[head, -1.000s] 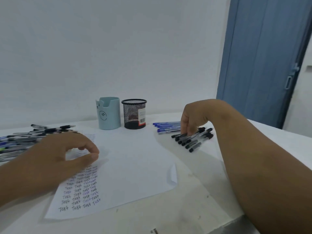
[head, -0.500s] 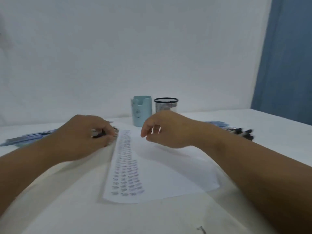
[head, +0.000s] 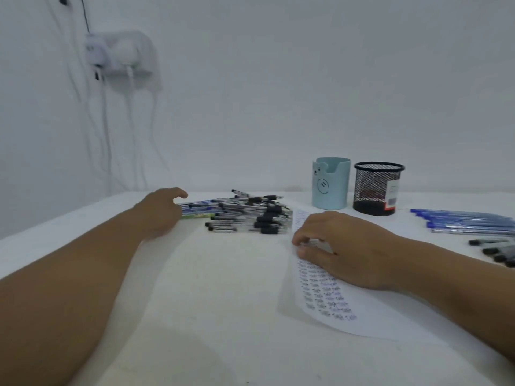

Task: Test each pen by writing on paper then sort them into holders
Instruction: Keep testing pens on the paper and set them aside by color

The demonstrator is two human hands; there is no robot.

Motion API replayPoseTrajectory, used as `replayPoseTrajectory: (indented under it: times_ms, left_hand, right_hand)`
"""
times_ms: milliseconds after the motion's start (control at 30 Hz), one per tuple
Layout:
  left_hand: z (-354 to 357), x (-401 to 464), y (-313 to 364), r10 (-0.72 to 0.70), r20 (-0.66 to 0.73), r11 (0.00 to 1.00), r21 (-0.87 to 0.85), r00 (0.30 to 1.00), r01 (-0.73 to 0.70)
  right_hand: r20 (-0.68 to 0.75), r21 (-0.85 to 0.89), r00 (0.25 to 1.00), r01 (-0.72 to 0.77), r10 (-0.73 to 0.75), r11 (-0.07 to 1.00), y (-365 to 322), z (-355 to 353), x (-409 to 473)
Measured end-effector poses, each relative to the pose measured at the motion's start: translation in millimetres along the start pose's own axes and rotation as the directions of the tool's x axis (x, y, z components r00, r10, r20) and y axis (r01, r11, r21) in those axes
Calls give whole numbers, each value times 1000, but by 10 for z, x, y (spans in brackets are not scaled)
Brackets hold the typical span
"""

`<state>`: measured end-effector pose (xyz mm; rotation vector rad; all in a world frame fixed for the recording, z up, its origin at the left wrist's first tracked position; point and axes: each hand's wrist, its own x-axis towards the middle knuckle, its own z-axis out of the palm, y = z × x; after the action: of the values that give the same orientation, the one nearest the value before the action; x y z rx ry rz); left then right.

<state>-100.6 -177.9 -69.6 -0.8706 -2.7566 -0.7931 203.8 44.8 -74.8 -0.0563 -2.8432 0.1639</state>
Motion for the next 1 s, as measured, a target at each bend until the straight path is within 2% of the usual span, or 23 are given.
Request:
replayPoseTrajectory:
  times_ms: [100,267,467,500,600,633,733,800,900,1000]
  left_hand:
    - [86,20,-7,-36,47,999,-1,998,37]
    - [81,49,-19,-51,-19,999,11,999,51]
    - [92,93,-61,-83,-54,990,-115,995,76]
    - [99,114,-56,-94,-87,990,-110,992,84]
    - [101,169,-54,-137,-197,984,82,971,155]
    - [114,189,-67,-150,-176,977,125,973,173]
    - [167,232,-98,-193,5,962,199,981,188]
    - [186,262,-116,-177,39,974,149,983,170]
    - [176,266,-147,-166,-6,986,-2,986,166]
    - [167,249,-146,-176,-52,983,-60,983,173]
  right_hand:
    - [-7,-2,1000,18,-18,1000,22,28,-2]
    - [-15,4,999,32,-32,999,37,43,10]
    - [-20,22,999,39,-38,999,57,56,2]
    - [-18,21,999,39,-38,999,56,58,3]
    - [-24,21,999,41,-41,999,59,62,9]
    - [-26,24,999,41,-40,999,59,65,11]
    - [-31,23,999,44,-44,999,65,70,15]
    - [-32,22,998,46,-45,999,74,72,19]
    - [-26,31,999,42,-41,999,87,70,23]
    - [-23,33,999,46,-46,998,90,70,23]
